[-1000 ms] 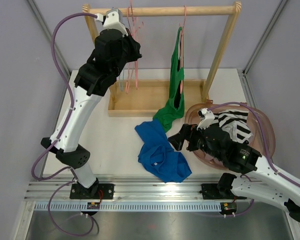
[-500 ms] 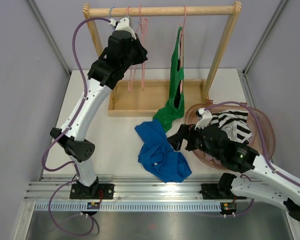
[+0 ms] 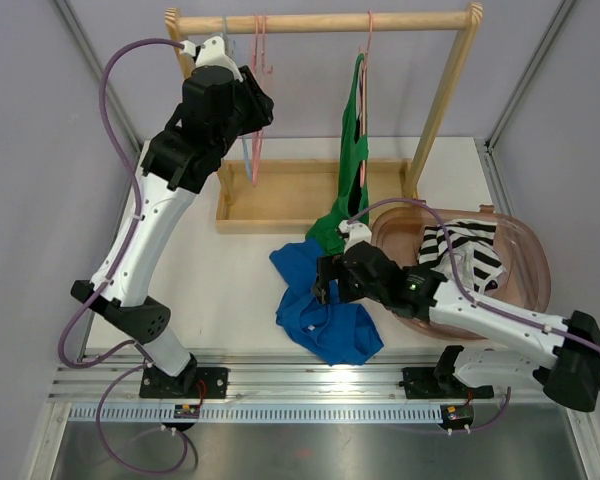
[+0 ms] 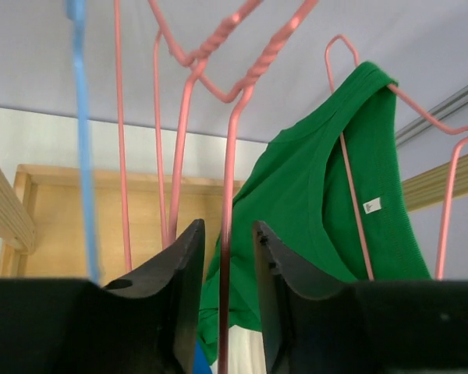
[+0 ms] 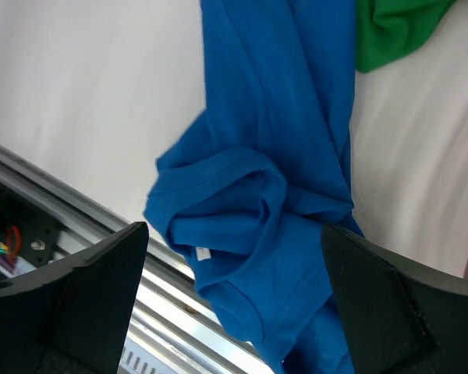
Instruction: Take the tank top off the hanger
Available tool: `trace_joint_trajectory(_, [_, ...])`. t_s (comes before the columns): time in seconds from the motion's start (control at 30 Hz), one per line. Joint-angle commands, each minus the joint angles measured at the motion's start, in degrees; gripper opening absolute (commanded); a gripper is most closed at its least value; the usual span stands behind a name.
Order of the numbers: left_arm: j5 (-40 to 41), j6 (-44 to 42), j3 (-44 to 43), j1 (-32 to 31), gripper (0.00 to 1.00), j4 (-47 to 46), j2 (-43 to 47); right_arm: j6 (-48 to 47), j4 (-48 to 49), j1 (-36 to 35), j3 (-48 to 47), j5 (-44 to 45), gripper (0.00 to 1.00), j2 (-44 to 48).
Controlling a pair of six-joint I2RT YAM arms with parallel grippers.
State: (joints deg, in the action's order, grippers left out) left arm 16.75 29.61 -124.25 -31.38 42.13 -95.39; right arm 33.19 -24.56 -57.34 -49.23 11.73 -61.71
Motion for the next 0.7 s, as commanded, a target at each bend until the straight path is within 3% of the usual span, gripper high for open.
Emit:
trace_joint_trajectory(0.0, [1.09, -0.69, -0.65, 0.70, 0.39, -0.30, 2.67, -0.76, 2.41, -0.49, -1.48, 0.13, 0.99, -4.72])
trace_joint_trajectory(0.03, [1.09, -0.69, -0.56, 0.70, 0.47, -0.03, 2.84, -0.58, 2.76, -0.49, -1.39, 0.92, 0.99, -5.69])
trace_joint_trajectory(0.13, [-0.58, -1.13, 0.49, 0.79, 0.58, 0.06, 4.34, -0.06, 2.32, -0.58, -2.09, 2.60, 1.00, -10.26])
trace_joint_trajectory(0.43, [-10.60, -1.57, 13.66, 0.61, 0.79, -4.77, 16.63, -0.49, 3.64, -1.98, -5.17, -0.20, 1.00, -25.02])
trace_joint_trajectory(0.5, [-10.86, -2.70, 15.60, 0.61, 0.99, -4.34, 19.09, -0.49, 3.02, -2.33, -6.31, 0.05, 1.00, -29.06])
trace_joint_trajectory(0.6, [-9.56, -3.76, 19.65, 0.61, 0.99, -3.46, 24.54, -0.67, 2.85, -3.13, -7.01, 0.23, 0.99, -33.73])
trace_joint_trajectory(0.63, [-8.85, -4.03, 21.14, 0.53, 0.99, -3.28, 27.77, -0.93, 3.28, -3.30, -7.10, -1.25, 0.94, -34.61])
trace_joint_trajectory(0.67, [-8.23, -4.29, 24.11, 0.53, 0.99, -3.19, 29.46, -1.28, 4.24, -3.82, -7.02, -1.70, 0.83, -35.66])
